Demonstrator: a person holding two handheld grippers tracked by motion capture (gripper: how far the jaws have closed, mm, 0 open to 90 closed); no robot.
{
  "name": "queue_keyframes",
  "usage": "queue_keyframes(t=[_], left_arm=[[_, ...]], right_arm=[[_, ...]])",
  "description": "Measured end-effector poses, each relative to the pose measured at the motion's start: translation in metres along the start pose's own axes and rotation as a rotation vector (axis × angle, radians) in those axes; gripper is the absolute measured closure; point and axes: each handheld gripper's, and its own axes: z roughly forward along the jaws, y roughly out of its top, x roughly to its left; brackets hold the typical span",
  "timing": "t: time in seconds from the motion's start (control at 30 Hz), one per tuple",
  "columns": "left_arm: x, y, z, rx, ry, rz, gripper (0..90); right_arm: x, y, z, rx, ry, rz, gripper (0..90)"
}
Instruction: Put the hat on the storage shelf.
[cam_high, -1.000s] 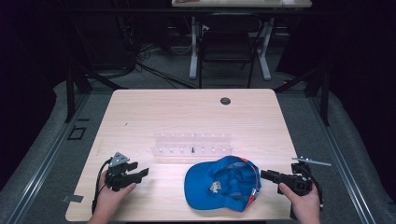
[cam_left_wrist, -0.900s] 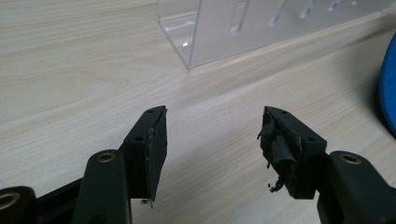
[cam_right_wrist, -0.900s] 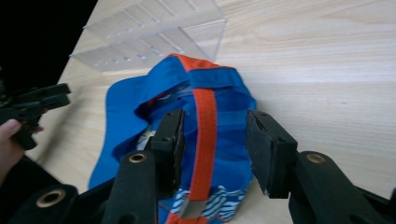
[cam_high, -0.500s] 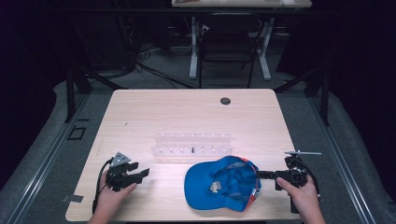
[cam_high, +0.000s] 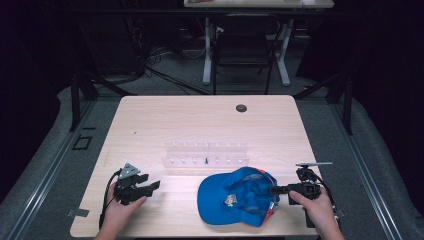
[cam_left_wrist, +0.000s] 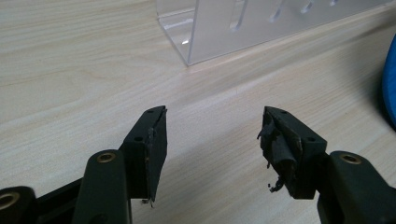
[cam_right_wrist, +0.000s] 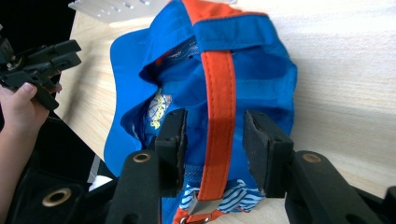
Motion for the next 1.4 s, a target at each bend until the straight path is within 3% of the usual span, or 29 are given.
queue_keyframes(t=[0.27, 0.77, 1.17, 1.4], left_arm=[[0.0, 0.0, -0.001, 0.005, 0.006, 0.0, 41.5], [0.001, 0.0, 0.0, 0.009, 0.008, 0.004, 41.5], [0.001, 0.0, -0.001, 0.007, 0.009, 0.0, 41.5], [0.0, 0.0, 0.0, 0.003, 0.01, -0.001, 41.5]], right_arm=[[0.004, 0.0, -0.001, 0.029, 0.031, -0.017, 66.2], [0.008, 0.0, -0.006, 0.036, 0.03, -0.014, 77.0], [0.032, 0.011, -0.021, 0.069, -0.046, -0.035, 77.3], [0.054, 0.024, -0.033, 0.113, -0.14, -0.046, 77.4]])
